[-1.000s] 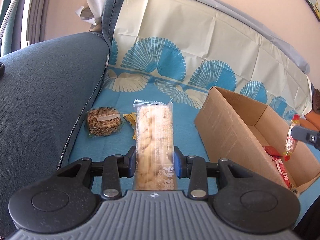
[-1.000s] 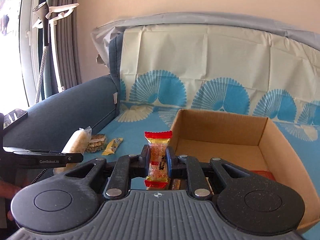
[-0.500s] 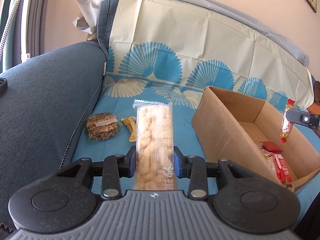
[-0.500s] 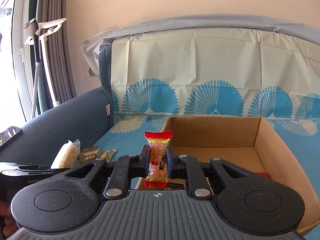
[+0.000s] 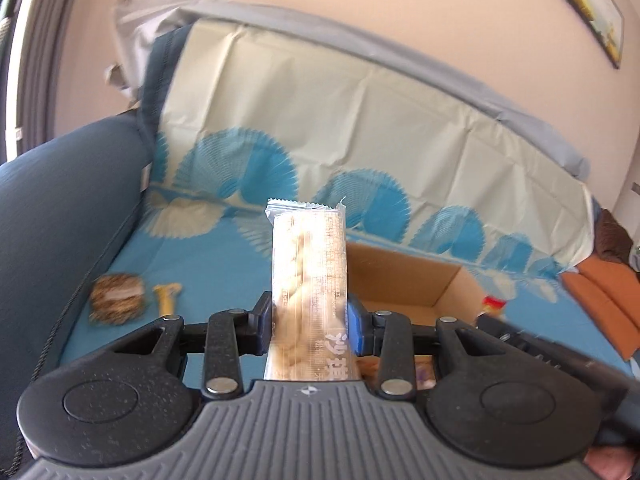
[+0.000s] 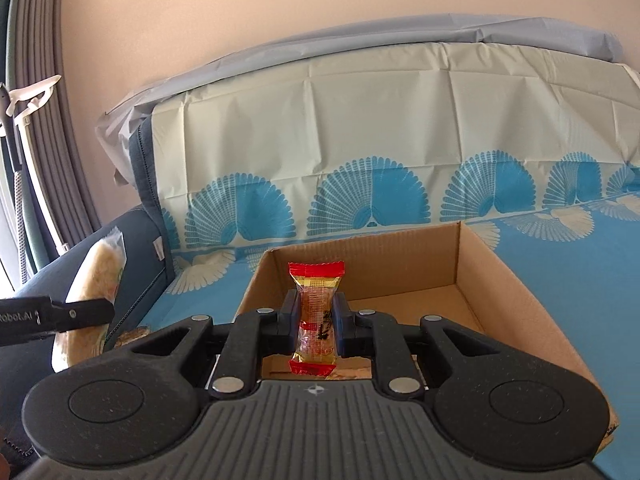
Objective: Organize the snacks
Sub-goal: 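Lift and carry the puffed rice bar and red candy over the box with both tools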
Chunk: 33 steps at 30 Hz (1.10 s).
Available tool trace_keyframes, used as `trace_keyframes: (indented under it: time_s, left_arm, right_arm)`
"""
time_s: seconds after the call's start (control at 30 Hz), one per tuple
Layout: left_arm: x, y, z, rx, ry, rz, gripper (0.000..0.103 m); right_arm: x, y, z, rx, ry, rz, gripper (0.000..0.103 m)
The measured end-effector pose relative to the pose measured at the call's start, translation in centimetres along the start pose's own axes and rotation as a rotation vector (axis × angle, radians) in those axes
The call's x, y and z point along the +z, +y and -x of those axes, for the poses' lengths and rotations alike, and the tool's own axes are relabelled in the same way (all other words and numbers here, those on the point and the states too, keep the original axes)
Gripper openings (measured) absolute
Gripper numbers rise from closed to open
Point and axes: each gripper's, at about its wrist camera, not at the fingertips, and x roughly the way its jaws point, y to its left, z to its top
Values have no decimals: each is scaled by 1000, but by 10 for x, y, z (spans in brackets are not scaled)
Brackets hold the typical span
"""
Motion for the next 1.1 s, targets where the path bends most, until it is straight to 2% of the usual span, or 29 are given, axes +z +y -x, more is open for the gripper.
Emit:
trace_keyframes:
  time_s: [0.27,0.53,0.77,1.1]
  left_arm:
    - [37,-74,-21,-112,-33,-34,40]
    - [48,-128,-41,-183,-43,-88,40]
    - [51,-146,-53,-200,-35,-97,40]
    - [55,-150,-57,-195,-40,-104,40]
  right_arm:
    - [7,-21,-2,-90,-49,-51,17]
    - [10,-49,-1,-167,-71,-119,17]
    - [9,-63,0,-200,-78,-151,17]
    - [9,-62,-2,-207,-82,-142,17]
